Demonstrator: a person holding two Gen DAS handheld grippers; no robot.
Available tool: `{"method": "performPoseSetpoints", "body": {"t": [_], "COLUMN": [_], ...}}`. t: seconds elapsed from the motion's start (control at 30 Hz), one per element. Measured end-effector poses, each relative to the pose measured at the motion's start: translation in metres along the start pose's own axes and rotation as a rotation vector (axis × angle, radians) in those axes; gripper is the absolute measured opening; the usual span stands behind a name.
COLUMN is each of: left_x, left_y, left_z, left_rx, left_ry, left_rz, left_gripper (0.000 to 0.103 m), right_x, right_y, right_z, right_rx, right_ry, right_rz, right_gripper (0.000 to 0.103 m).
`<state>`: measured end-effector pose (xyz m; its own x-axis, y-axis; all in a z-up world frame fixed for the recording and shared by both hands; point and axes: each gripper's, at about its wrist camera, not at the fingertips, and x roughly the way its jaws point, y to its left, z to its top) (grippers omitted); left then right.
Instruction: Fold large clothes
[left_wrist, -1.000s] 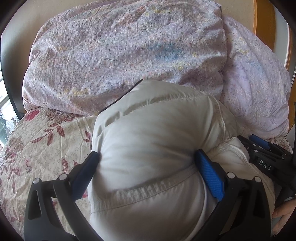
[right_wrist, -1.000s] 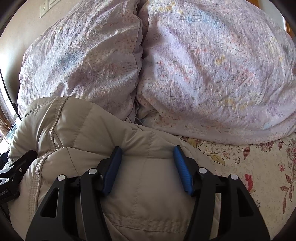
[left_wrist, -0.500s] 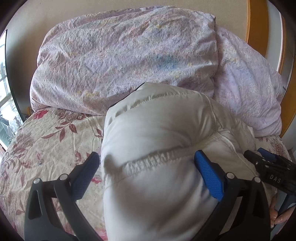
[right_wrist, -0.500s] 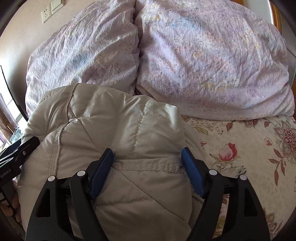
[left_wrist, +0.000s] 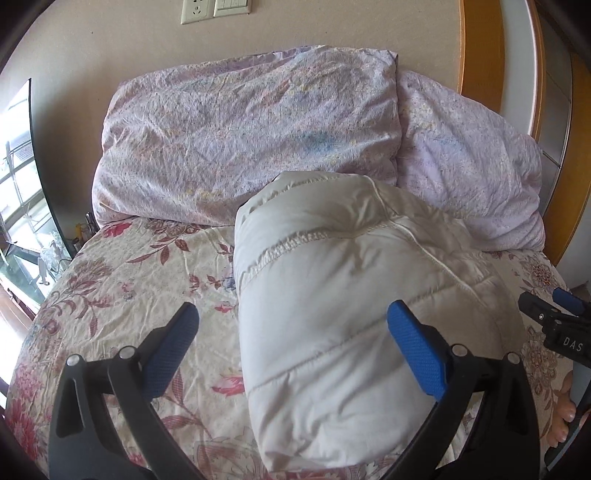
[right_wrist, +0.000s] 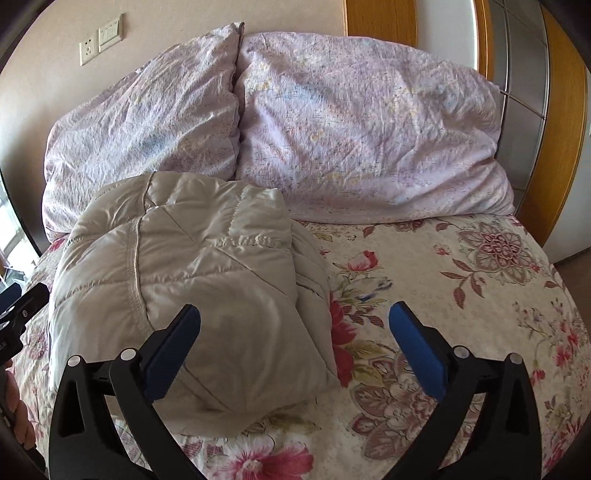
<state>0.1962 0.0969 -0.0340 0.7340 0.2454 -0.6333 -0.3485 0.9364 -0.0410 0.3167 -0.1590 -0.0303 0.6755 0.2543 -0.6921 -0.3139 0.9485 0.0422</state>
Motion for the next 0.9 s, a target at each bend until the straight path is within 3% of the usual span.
{"method": "performPoseSetpoints", "body": {"t": [0.47, 0.9], "left_x": [-0.085, -0.101], "left_y": [0.002, -0.008], "left_z": [-0.067, -0.083], "left_rx": [-0.011, -0.014], "left_ry": [0.025, 0.109], "left_rz": [-0.025, -0.103], "left_gripper": [0.101, 0.101], "right_x": [-0.089, -0.112], "right_y": [0.004, 0.01], "right_z": [-0.044, -0.071], "right_rx": [-0.031, -0.049], "right_ry": [0.014, 0.062], "right_rz": [0.114, 0.136], "right_gripper": [0.102, 0.102]}}
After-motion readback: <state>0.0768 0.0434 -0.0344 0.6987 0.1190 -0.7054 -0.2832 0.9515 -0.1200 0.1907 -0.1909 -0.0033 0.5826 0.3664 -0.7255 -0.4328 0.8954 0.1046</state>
